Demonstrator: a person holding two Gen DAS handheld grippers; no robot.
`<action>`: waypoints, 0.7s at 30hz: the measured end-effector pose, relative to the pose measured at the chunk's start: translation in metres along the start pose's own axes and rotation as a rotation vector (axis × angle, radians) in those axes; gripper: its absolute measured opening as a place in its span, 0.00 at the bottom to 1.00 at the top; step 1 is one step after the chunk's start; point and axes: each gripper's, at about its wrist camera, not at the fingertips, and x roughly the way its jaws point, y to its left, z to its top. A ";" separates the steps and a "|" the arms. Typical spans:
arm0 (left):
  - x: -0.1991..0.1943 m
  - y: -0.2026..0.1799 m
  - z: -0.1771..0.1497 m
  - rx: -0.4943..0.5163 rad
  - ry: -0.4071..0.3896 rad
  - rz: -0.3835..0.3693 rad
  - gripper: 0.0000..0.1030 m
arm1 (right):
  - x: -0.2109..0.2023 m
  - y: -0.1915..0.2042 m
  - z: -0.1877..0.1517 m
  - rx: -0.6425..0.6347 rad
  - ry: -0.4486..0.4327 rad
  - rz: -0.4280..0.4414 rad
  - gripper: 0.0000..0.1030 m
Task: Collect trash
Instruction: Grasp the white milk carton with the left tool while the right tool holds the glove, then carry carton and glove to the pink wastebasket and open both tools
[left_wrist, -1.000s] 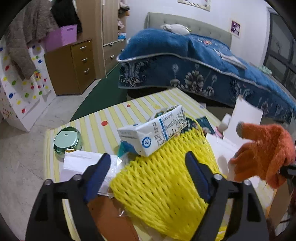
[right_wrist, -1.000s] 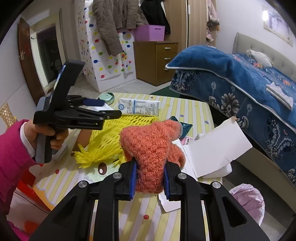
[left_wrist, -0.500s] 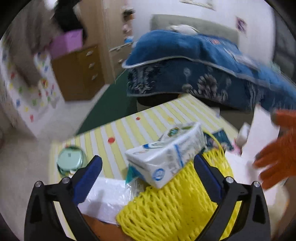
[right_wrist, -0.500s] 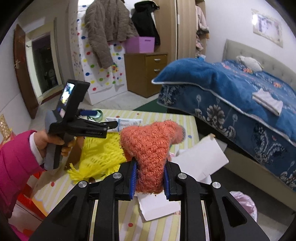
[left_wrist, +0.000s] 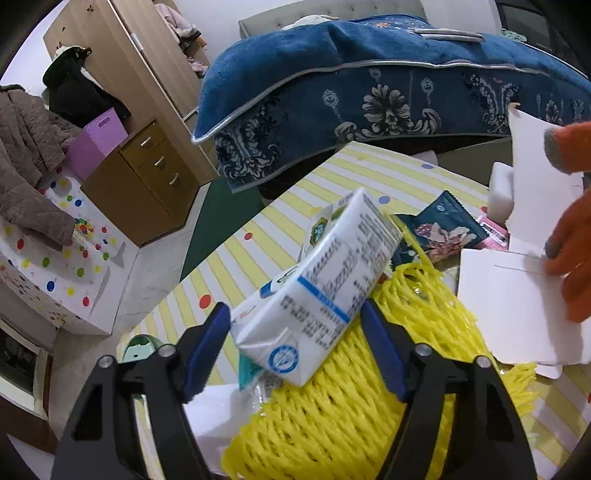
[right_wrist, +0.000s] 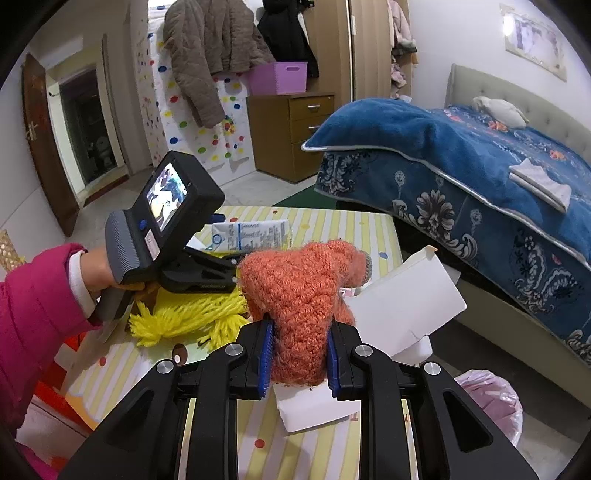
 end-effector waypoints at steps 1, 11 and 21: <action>-0.001 0.001 0.000 0.000 -0.002 0.006 0.62 | -0.001 0.000 0.000 0.001 -0.001 0.001 0.23; -0.060 0.056 0.007 -0.225 -0.137 0.095 0.43 | -0.023 -0.002 0.009 0.005 -0.079 -0.007 0.23; -0.163 0.054 -0.003 -0.399 -0.209 0.046 0.43 | -0.088 0.003 0.011 0.026 -0.172 -0.006 0.22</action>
